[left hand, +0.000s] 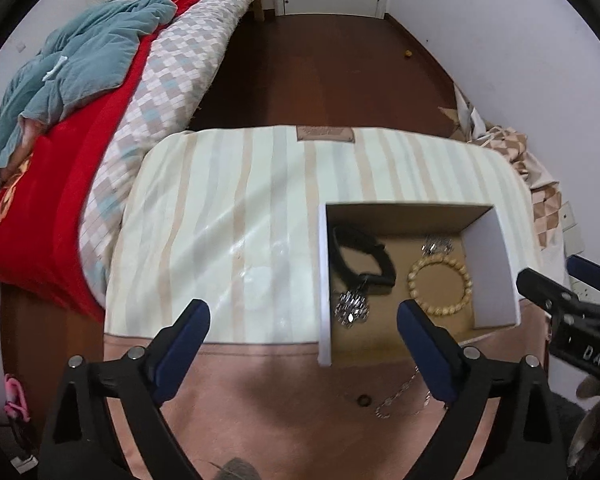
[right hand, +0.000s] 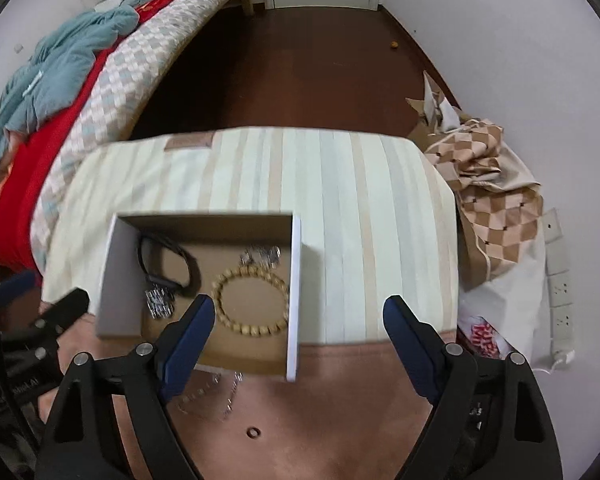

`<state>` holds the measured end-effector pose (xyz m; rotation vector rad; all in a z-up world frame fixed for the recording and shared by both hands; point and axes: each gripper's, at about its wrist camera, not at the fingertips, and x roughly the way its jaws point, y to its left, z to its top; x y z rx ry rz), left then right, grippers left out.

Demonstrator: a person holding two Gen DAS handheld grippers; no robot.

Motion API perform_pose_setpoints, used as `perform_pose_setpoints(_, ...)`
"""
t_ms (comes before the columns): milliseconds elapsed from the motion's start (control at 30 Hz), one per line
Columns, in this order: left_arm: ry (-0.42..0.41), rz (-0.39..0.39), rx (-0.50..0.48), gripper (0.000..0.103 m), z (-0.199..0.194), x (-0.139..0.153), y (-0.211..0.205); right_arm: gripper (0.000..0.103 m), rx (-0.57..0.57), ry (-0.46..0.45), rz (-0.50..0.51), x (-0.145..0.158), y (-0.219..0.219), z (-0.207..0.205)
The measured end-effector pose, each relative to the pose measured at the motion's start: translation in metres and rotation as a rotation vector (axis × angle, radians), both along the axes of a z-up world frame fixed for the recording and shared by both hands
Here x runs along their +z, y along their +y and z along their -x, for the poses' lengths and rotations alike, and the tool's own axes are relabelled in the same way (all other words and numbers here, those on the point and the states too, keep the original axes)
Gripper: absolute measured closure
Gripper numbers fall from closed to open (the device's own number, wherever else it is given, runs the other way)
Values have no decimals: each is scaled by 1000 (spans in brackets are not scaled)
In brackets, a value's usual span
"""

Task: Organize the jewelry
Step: 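Carry the chain bracelet with left tool into the box while right tool drops the charm chain in, then lift both open tools out of the box and back over the table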

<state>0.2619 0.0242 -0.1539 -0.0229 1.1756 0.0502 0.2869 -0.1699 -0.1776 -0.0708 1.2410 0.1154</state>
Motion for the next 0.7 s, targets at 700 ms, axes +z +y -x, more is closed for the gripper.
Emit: perform_pose_setpoints(700, -155, -61, 26, 6, 60, 59, 1, 1, -32, -119, 31, 50, 10, 70)
